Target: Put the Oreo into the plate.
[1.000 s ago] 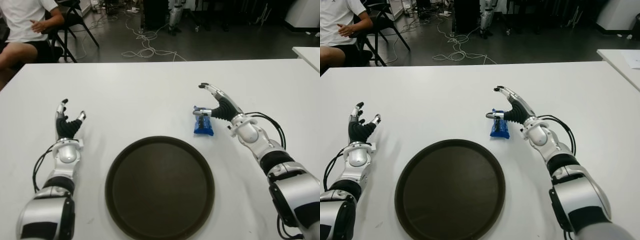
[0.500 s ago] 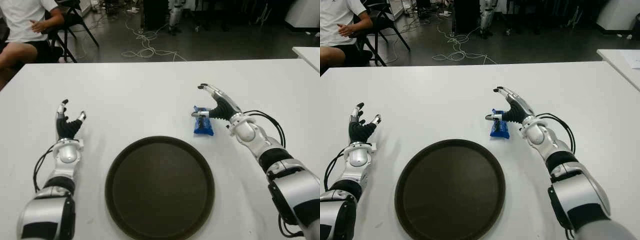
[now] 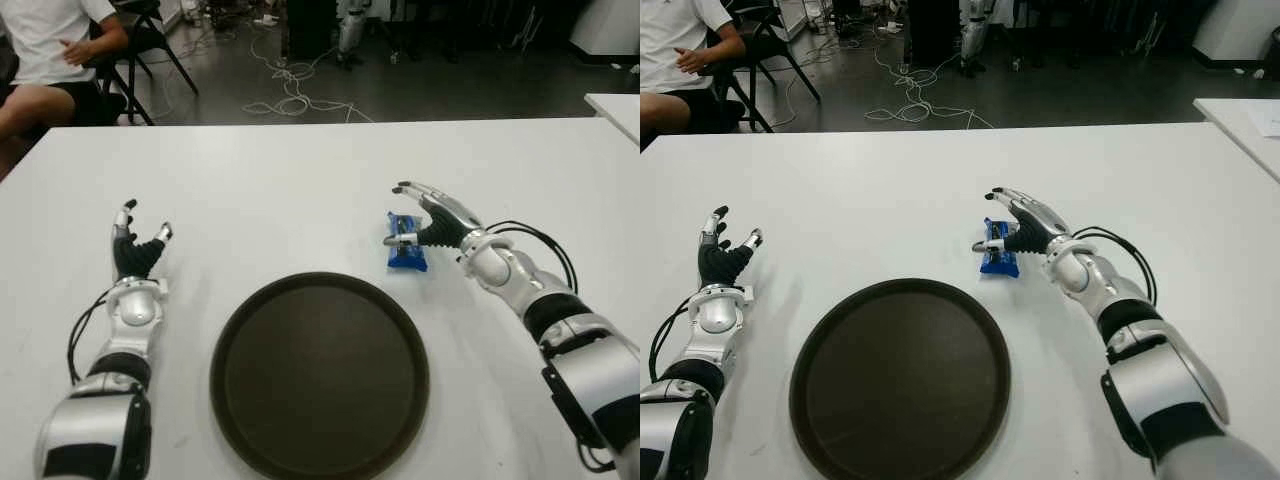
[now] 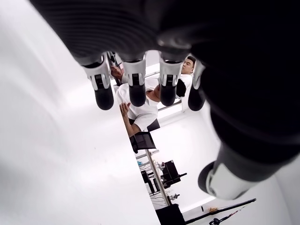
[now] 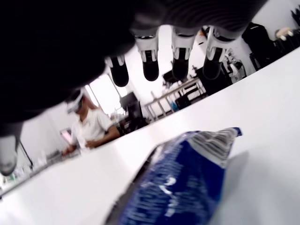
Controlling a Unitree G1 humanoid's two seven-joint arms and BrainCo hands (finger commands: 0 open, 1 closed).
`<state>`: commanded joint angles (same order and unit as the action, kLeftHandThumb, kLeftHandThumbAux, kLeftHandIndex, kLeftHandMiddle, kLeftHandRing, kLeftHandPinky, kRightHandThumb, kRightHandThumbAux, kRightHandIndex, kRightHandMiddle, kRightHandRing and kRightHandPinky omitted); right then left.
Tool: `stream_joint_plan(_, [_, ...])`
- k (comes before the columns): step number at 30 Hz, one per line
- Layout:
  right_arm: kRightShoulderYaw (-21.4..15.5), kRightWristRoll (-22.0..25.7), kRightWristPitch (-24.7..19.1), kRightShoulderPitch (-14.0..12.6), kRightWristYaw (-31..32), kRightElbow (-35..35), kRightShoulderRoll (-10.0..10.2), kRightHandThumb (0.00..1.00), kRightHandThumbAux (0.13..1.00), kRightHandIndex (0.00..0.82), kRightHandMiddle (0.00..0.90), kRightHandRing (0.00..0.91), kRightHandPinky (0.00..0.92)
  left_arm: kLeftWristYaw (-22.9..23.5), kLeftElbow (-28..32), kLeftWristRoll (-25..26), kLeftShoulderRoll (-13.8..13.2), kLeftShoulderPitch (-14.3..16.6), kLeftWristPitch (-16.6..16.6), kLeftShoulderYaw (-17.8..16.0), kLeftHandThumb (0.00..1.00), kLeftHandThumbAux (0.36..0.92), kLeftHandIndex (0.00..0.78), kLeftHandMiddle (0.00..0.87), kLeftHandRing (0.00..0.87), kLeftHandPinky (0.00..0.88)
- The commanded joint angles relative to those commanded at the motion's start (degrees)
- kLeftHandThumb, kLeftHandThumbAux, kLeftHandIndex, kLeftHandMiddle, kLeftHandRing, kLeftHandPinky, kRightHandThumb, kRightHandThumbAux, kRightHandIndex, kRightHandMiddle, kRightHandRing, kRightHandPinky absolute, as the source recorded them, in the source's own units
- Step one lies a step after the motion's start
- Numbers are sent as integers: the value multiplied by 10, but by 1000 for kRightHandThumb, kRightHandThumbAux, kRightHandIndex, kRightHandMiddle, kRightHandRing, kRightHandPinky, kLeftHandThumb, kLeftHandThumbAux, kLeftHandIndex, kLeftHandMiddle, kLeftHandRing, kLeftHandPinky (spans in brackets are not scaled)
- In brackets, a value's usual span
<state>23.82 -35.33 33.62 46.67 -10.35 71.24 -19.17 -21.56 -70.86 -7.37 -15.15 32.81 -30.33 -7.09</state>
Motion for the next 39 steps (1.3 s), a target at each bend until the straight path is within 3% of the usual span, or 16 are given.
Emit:
stream_joint_plan(9, [13,-11,-17,4,-1,9,-5,0,405,0,0,0,0,0,2,3,0,-1,-2,-2,0,731,44,66,43,28])
stream_joint_plan(39, [13,-5,-12,-7,-3,12,-14,0,426,0,0,0,0,-2,1,2,-1,0,1,-1,0,726,39,53,32,16])
